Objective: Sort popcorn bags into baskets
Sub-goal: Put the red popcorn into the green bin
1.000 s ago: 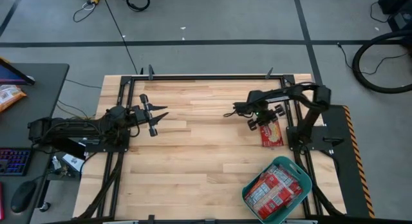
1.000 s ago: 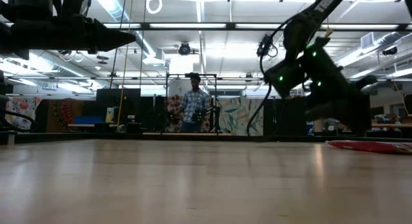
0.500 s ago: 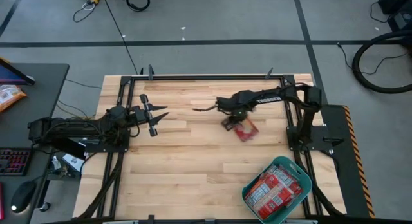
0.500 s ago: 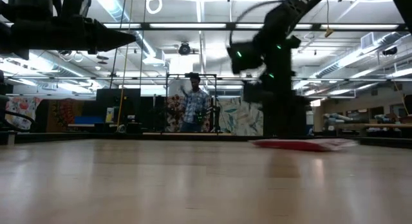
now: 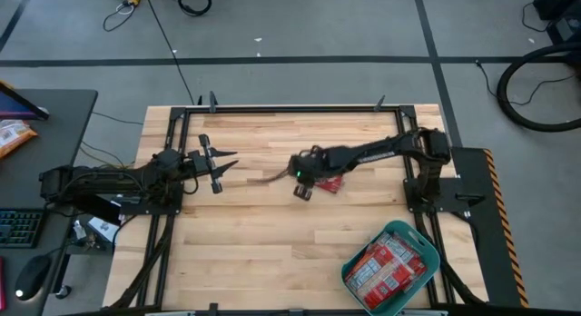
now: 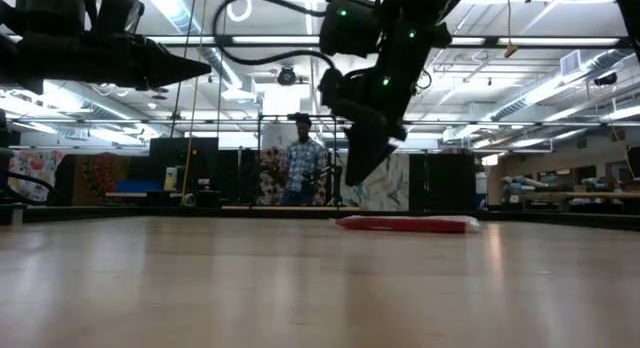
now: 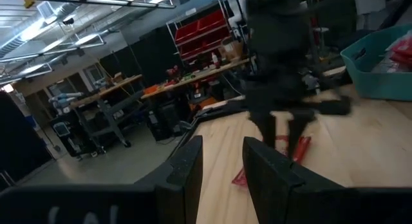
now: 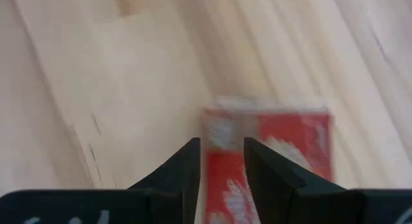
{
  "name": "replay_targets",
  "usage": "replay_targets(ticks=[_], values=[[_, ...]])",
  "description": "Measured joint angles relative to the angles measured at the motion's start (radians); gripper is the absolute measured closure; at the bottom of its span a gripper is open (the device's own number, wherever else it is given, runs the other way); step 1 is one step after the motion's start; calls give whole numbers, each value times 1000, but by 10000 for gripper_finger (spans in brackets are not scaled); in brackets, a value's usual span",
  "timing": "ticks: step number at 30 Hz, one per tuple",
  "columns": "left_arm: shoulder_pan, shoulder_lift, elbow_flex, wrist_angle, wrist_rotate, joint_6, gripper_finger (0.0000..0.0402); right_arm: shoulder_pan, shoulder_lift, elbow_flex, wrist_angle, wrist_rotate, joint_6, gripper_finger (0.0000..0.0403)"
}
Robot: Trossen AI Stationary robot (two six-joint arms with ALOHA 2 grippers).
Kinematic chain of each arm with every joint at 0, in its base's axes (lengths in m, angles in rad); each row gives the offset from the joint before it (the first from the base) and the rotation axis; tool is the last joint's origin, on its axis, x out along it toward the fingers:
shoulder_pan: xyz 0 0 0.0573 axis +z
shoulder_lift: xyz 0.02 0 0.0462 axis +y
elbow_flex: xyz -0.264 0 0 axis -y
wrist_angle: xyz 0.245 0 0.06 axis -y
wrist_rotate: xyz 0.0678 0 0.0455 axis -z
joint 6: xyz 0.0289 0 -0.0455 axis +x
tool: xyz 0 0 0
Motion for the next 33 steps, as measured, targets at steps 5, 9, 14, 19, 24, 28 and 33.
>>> replay_targets(ticks=[5, 9, 14, 19, 24, 28, 33], values=[[0, 0, 0, 9, 0, 0, 285, 91, 75, 17, 84, 149, -88, 277], [-1, 0, 0, 7, 0, 1, 285, 126, 142, 50, 80, 259, -137, 273], [0, 0, 0, 4, 0, 1, 285, 113, 178, 76, 58, 273, -98, 240], [0, 0, 0, -5, 0, 2, 285, 79, 190, 78, 56, 232, -61, 174], [0, 0, 0, -8, 0, 2, 285, 62, 186, 78, -2, 263, 1, 120], [0, 0, 0, -7, 0, 3, 285, 43, 186, 77, -77, 231, 37, 107], [0, 0, 0, -8, 0, 5, 285, 27, 180, 36, -54, 198, 58, 135]])
